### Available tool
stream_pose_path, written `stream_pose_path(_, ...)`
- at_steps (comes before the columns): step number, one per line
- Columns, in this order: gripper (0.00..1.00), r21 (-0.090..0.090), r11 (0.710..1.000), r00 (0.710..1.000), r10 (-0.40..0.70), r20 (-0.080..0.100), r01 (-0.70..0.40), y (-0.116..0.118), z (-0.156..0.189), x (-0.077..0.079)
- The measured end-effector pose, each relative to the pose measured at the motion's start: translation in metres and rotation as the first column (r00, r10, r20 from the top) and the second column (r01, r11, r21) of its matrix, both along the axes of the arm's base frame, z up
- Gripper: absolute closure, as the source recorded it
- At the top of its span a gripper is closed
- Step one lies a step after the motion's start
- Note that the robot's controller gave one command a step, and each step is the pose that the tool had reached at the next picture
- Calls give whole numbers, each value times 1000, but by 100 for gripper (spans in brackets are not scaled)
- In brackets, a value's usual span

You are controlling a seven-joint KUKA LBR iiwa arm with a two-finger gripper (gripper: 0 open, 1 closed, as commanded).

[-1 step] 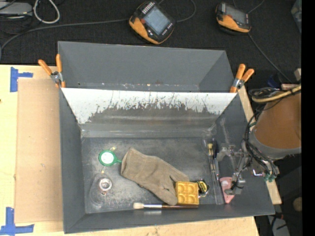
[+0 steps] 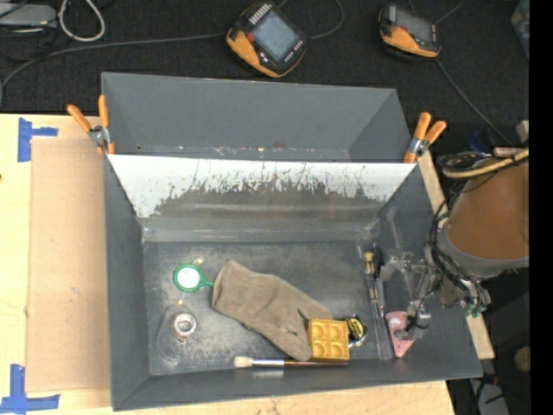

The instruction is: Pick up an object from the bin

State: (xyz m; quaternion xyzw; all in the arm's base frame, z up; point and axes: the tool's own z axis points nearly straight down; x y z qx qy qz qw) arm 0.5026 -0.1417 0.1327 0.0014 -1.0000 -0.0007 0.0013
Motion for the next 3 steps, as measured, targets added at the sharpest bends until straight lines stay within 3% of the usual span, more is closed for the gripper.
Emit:
stream_pose_path(1, 0, 5, 984, 984, 177, -7, -177, 71, -65, 8)
stream_pose_path(2, 0, 0, 992, 992, 126, 1, -126, 94, 3, -15)
stream_pose_path(3, 0, 5, 987, 986, 163, -12, -163, 107, -34, -6)
